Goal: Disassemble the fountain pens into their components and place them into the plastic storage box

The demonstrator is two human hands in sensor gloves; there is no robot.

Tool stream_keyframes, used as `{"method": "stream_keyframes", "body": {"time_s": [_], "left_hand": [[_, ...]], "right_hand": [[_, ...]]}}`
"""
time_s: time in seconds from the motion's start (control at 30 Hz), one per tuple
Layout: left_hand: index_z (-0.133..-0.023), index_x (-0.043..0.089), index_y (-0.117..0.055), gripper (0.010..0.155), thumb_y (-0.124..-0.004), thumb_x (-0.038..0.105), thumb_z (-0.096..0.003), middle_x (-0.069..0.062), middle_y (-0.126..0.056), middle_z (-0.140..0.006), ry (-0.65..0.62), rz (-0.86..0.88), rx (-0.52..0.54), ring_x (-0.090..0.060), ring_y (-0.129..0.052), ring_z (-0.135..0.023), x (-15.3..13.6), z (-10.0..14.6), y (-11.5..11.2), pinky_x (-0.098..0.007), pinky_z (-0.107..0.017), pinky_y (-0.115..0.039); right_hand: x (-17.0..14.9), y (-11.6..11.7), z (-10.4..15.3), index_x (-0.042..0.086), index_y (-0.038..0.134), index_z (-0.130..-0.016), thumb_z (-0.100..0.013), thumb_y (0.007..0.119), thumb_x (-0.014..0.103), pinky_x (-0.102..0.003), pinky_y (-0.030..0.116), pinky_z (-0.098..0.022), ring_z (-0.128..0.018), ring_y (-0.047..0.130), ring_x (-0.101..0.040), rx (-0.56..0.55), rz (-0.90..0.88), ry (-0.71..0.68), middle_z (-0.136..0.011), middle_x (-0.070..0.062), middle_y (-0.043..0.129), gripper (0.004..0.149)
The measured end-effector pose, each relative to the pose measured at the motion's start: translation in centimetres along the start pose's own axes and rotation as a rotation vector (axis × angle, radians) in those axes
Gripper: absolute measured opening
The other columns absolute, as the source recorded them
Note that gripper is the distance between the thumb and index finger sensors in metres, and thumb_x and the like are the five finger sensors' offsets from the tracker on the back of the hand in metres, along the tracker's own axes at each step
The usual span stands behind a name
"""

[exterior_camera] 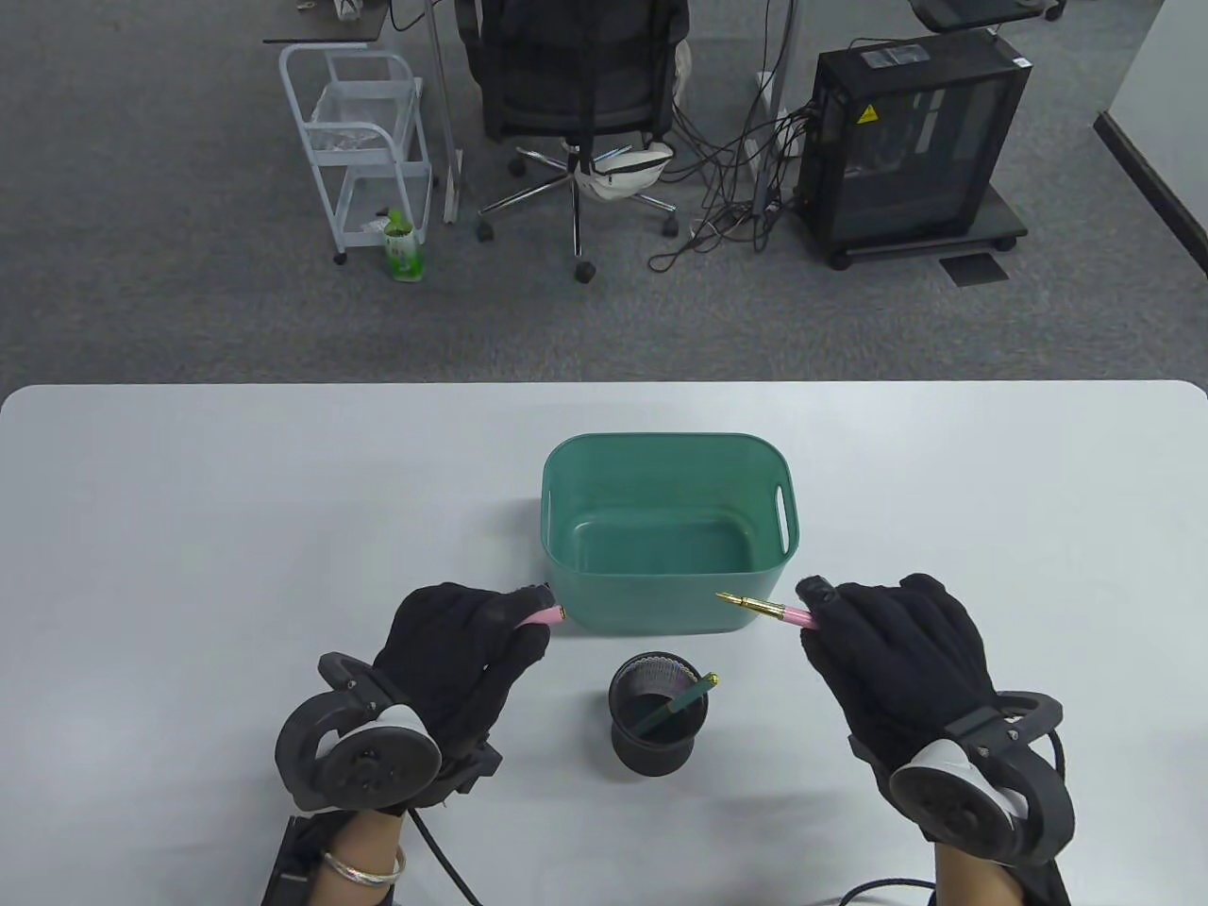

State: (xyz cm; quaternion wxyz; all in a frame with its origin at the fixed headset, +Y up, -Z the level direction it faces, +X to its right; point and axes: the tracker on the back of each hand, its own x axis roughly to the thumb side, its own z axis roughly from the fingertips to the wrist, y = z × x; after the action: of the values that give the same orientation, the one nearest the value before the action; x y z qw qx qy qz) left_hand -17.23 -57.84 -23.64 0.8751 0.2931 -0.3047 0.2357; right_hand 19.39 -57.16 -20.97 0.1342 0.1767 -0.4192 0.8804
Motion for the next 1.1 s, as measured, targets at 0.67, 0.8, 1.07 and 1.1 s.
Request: {"method": "stream_keyframes", "body": {"time_s": [0.67, 0.8, 1.07, 1.1], "left_hand": [[-0.096, 0.012, -0.087, 0.047, -0.067, 0.044, -0.0682, -0.001, -0.098, -0.082, 0.107, -0.062, -0.174, -0.022, -0.095, -0.074, -1.0, -1.9, -4.2, -0.05, -0.073, -0.065], [-0.098, 0.013, -0.085, 0.047, -0.067, 0.044, -0.0678, -0.003, -0.097, -0.086, 0.158, -0.075, -0.175, -0.024, -0.093, -0.077, -1.9, -3.2, -5.4, -0.051, -0.076, -0.061], [-0.098, 0.013, -0.084, 0.047, -0.067, 0.043, -0.0673, -0.004, -0.096, -0.087, 0.235, -0.089, -0.289, -0.024, -0.092, -0.078, -3.6, -6.3, -8.5, -0.052, -0.078, -0.058], [-0.098, 0.013, -0.084, 0.047, -0.067, 0.043, -0.0673, -0.003, -0.096, -0.087, 0.242, -0.089, -0.302, -0.024, -0.092, -0.078, -3.7, -6.5, -8.8, -0.052, -0.078, -0.058]], "right_hand": [[-0.2, -0.6, 0.1, 0.031, 0.085, -0.094, -0.055, 0.072, 0.047, -0.048, 0.062, -0.075, -0.075, 0.086, -0.013, -0.018, -0.036, 0.008, -0.084, 0.004, 0.087, 0.044], [-0.2, -0.6, 0.1, 0.031, 0.086, -0.094, -0.055, 0.072, 0.047, -0.048, 0.062, -0.075, -0.075, 0.086, -0.013, -0.019, -0.037, 0.005, -0.084, 0.004, 0.087, 0.044], [-0.2, -0.8, 0.2, 0.031, 0.085, -0.094, -0.055, 0.072, 0.047, -0.048, 0.062, -0.075, -0.075, 0.086, -0.013, -0.03, -0.049, 0.005, -0.084, 0.004, 0.087, 0.044], [-0.2, -0.8, 0.2, 0.031, 0.085, -0.094, -0.055, 0.072, 0.047, -0.048, 0.062, -0.076, -0.076, 0.086, -0.013, -0.032, -0.05, 0.006, -0.084, 0.004, 0.087, 0.044]]}}
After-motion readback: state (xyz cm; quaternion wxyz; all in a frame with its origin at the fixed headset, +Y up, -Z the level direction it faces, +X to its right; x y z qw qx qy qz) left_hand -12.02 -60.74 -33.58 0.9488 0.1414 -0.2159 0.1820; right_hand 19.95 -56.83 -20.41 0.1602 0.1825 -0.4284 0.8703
